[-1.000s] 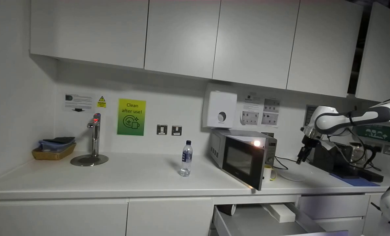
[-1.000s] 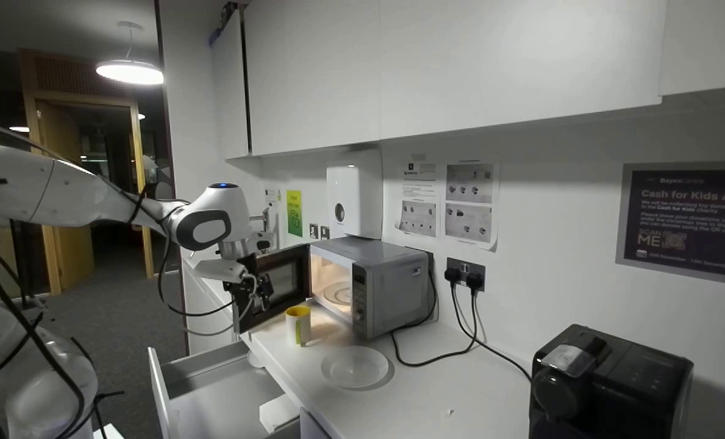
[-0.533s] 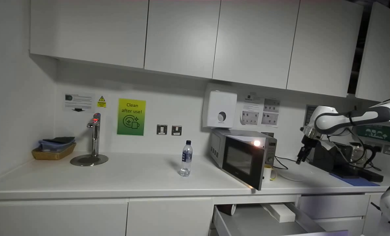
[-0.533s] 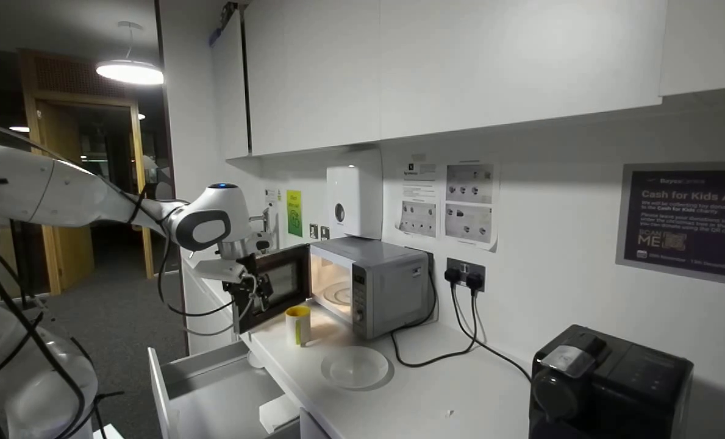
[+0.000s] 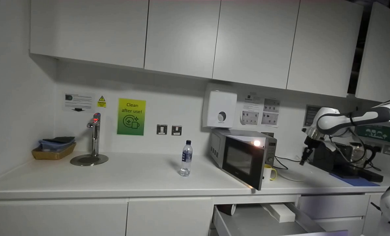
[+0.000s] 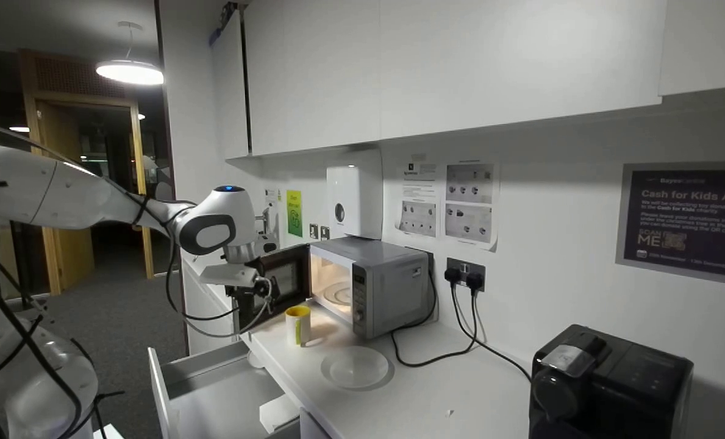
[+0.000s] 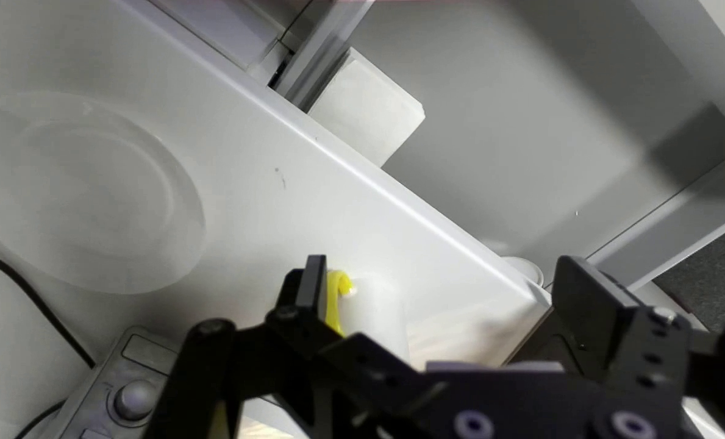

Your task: Put the cup inside the microwave

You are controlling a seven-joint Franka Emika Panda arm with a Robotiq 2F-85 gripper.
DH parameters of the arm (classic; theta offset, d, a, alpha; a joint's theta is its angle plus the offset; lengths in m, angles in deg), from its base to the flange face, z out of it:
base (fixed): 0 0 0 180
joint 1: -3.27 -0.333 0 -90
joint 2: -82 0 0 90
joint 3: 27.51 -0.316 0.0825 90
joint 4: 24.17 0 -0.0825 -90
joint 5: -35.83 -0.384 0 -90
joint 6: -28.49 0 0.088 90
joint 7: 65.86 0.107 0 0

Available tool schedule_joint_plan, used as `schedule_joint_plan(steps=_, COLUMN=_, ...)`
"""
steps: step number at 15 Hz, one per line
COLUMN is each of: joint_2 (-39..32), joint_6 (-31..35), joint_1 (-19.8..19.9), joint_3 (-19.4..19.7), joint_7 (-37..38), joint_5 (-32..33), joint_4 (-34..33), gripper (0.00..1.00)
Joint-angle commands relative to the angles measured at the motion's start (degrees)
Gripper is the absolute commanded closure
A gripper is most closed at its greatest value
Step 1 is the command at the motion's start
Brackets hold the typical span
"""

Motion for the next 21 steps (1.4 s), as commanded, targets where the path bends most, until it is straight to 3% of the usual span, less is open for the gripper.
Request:
schedule_joint_plan(steps=1, joint_2=-2.5, joint_6=6.2, joint_1=0.5, joint_3=3.7, joint_7=-6.6, joint_5=0.1, joint_4=0.5, gripper=0.0)
schedule_joint_plan(steps=6, joint_2=-8.4, joint_6=16.9, joint_1=-1.1, joint_3=7.4, joint_7=-15.9, joint_5=-2.7, joint_4=-0.3, gripper=0.0)
schedule_joint_plan(steps=10, joint_2=-12.4, joint_6=21.1, joint_1=-4.4, joint_3=10.0, joint_7=-24.5, joint_5=-10.3, joint_4=-0.7, gripper=0.0)
schedule_joint_plan(steps=15, joint_2=-16.3, joint_6=19.4, joint_1=-8.5, joint_3=13.6, joint_7=-40.2, joint_5=-24.1, joint_4=-3.1, gripper=0.0)
schedule_joint_plan(steps=19, joint_2=-21.0, joint_6=16.5, joint_1=-7.4, joint_3=13.1, joint_7=-50.2, joint_5=-30.8, joint_4=-6.7, gripper=0.0)
schedule_joint_plan(steps=21, joint_2=-23.4, joint_6=13.2, joint_1=-5.5, joint_3=11.2, joint_7=-49.0, joint_5=-32.8, joint_4=-8.9, gripper=0.0)
